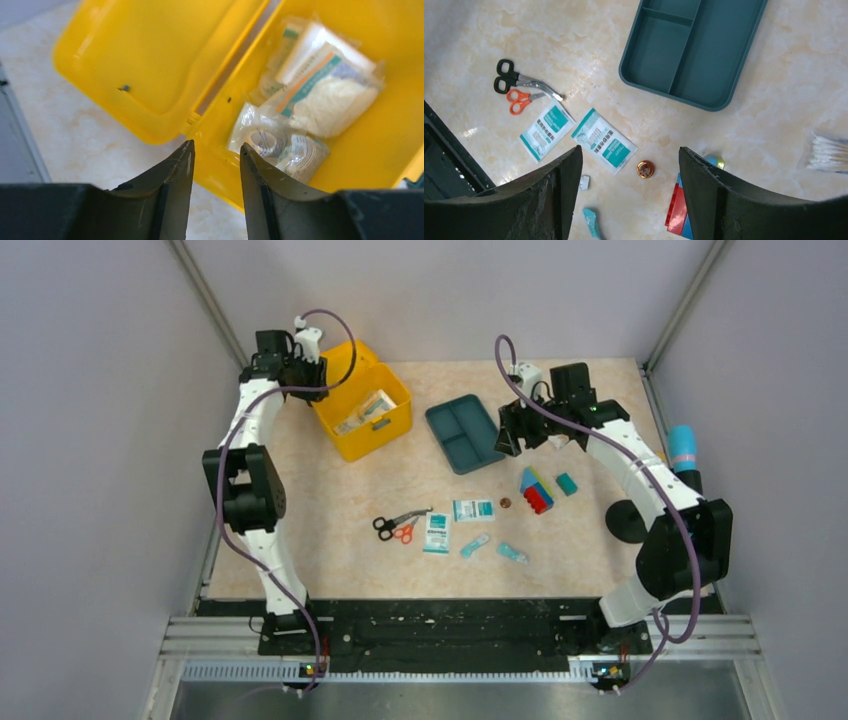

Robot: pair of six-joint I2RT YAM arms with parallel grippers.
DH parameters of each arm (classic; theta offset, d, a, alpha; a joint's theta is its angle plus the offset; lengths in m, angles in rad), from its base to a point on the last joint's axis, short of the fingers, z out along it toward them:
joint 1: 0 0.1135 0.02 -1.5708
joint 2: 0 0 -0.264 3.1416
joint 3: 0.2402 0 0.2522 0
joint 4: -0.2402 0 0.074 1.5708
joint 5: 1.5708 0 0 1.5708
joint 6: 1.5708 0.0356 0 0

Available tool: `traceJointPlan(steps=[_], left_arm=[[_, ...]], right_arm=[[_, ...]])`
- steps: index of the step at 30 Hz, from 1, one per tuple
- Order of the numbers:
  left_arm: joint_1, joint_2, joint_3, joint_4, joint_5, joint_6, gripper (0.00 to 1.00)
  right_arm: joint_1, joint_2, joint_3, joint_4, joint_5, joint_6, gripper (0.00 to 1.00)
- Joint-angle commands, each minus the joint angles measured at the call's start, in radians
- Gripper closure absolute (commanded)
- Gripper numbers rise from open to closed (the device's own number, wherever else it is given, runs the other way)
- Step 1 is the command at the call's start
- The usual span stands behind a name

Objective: Organize the medicine kit

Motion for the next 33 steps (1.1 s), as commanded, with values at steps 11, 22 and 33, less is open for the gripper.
traceJointPlan(steps=[11, 22, 33], left_arm=[[0.047, -0.316, -0.262, 0.267, -0.178, -0.596, 0.39], [0.133, -0.261, -0.316, 0.269, 0.026, -0.787, 0.37], [0.181, -0.248, -0.378, 0.330, 0.106, -0.802, 0.38]], right_arm=[[-0.010, -0.043, -0.062, 0.004, 0.056, -0.056, 0.31], [-0.012, -0.024, -0.068, 0.065, 0.211, -0.028, 0.42], [-0.011, 0.097, -0.003, 0.096, 0.219, 0.003, 0.47]])
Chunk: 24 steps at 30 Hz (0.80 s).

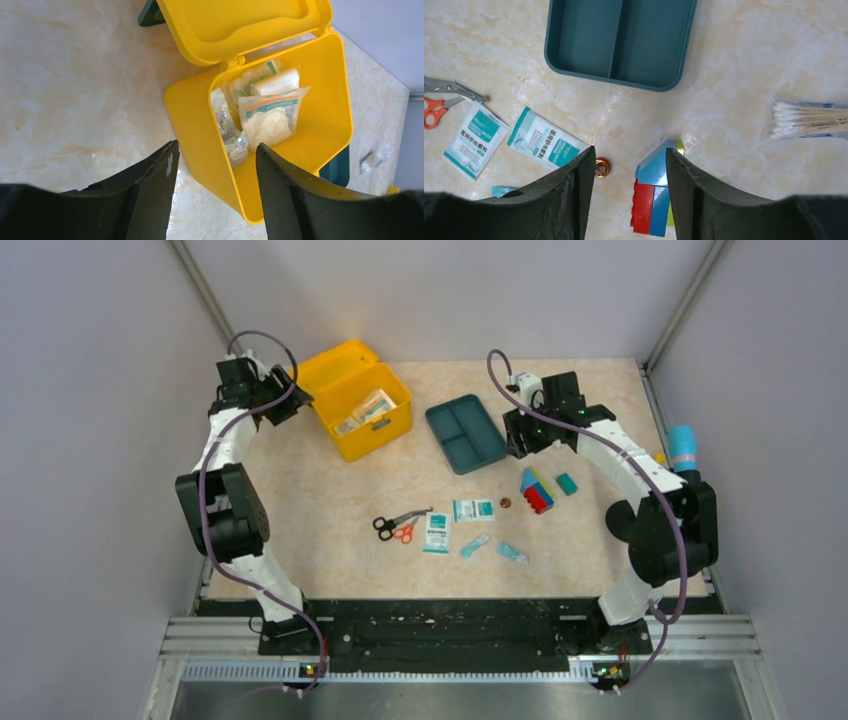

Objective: Organize the medicine kit

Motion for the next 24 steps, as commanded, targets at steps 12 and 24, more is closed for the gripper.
traceJointPlan(steps=[12, 24], left_arm=[[0.024, -0.141, -0.109, 0.096, 0.080, -0.091, 0.41], [0.020, -0.393, -0.253, 0.086, 0.084, -0.049, 0.43]], right_arm=[[0.077, 0.258, 0.206, 0.119, 0.140, 0.106, 0.51], [0.157, 0.455, 0.361, 0.130, 0.244, 0.138, 0.58]])
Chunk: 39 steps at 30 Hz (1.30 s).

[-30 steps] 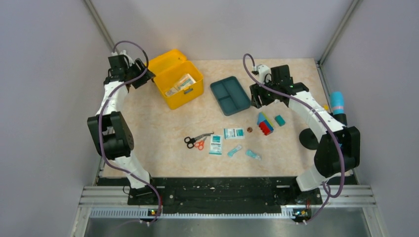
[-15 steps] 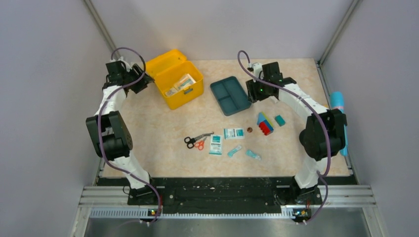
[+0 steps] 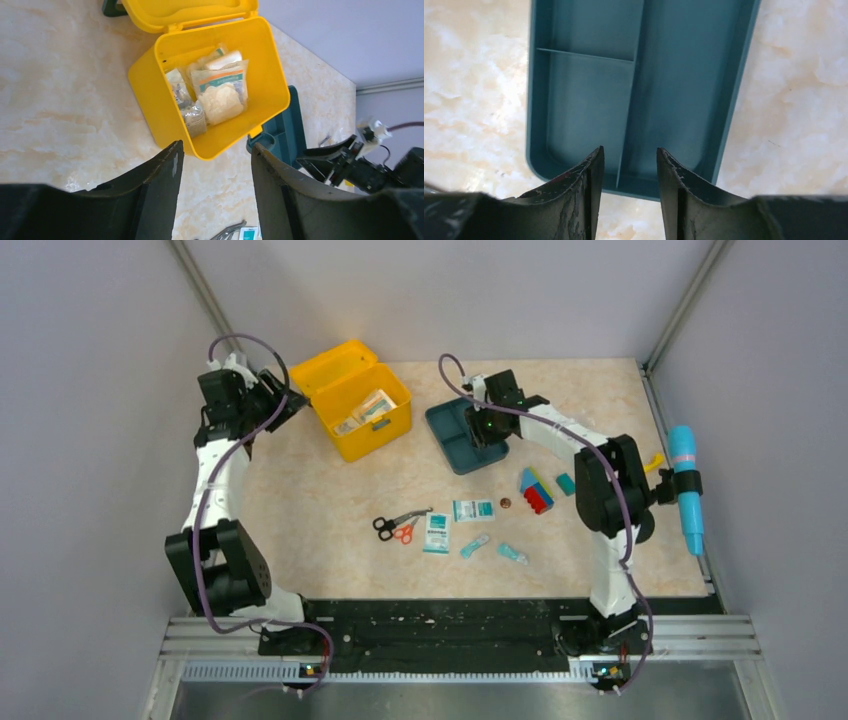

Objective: Organize the medicine kit

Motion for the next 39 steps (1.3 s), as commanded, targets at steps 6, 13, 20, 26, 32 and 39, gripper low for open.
traceJointPlan(steps=[6, 13, 20, 26, 32, 39], left_arm=[[-0.001, -0.155, -0.070, 0.019, 0.021, 0.066, 0.44], [-0.002, -0.162, -0.092, 0.020, 0.024, 0.068, 0.45], [-0.011, -0.142, -0.048, -0.040, 0.057, 0.146, 0.45], [-0.015, -0.121, -0.012, -0.089, 0.072, 0.205, 0.45], [-0.039, -0.109, 0.016, -0.102, 0.069, 0.239, 0.45], [-0.073, -0.097, 0.027, -0.109, 0.068, 0.263, 0.45]], right_arm=[[-0.048, 0.009, 0.067, 0.053, 0.556, 0.195, 0.74], [-0.180, -0.047, 0.060, -0.056, 0.587, 0.404, 0.52], [-0.267, -0.032, 0.028, -0.084, 0.589, 0.467, 0.55], [-0.319, 0.041, 0.052, -0.066, 0.575, 0.459, 0.64], [-0.350, 0.086, 0.060, -0.053, 0.537, 0.464, 0.67], [-0.369, 0.109, 0.054, -0.005, 0.386, 0.447, 0.73]])
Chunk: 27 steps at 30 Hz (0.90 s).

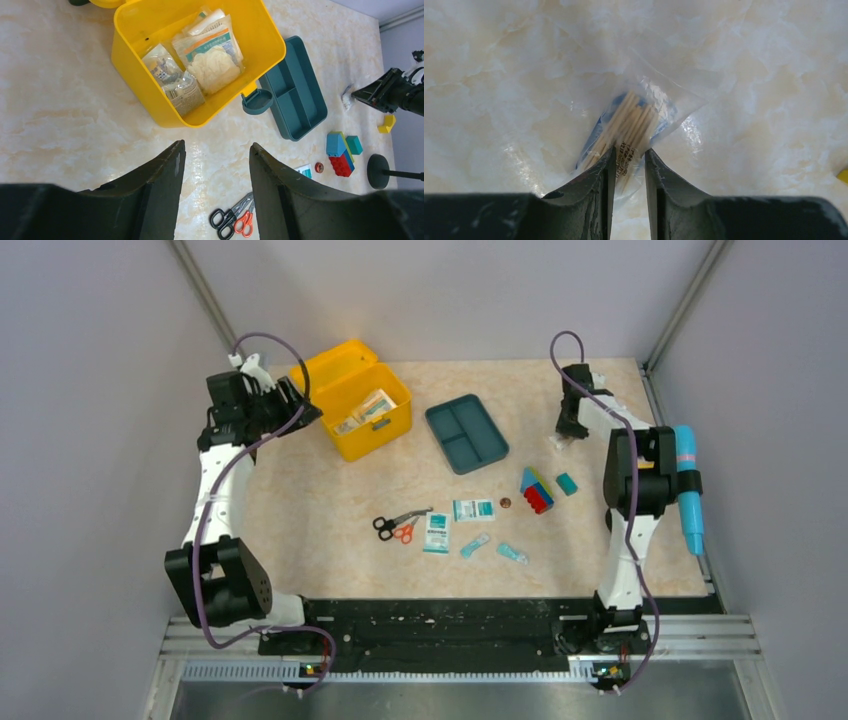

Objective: Organize the medicine kit

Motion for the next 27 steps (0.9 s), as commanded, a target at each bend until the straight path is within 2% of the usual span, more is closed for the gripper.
traceJointPlan(steps=[1, 3, 5, 11, 19, 23, 27], left_arm=[[-0.022, 0.013, 0.042, 0.012, 0.012, 0.035, 0.45], [-0.036, 0.016, 0.045, 0.014, 0.012, 0.039, 0.45], [-0.054, 0.017, 0.049, 0.018, 0.011, 0.049, 0.45], [-0.110, 0.035, 0.055, 0.074, 0.050, 0.042, 0.44], [-0.204, 0.117, 0.106, 0.165, 0.153, -0.001, 0.43], [-0.275, 0.177, 0.126, 0.255, 0.228, -0.085, 0.41], [-0.313, 0.250, 0.153, 0.388, 0.358, -0.222, 0.37]], right_arm=[[-0.012, 0.011, 0.029, 0.053, -0.115, -0.009, 0.78], [-0.011, 0.006, 0.027, 0.060, -0.131, -0.020, 0.92], [-0.013, -0.009, 0.025, 0.060, -0.147, -0.039, 1.00], [0.007, -0.148, -0.044, 0.099, -0.330, -0.135, 1.00], [0.115, -0.338, -0.163, 0.157, -0.602, -0.254, 1.00], [0.198, -0.406, -0.213, 0.237, -0.792, -0.347, 1.00], [0.274, -0.474, -0.271, 0.351, -0.900, -0.436, 1.00]])
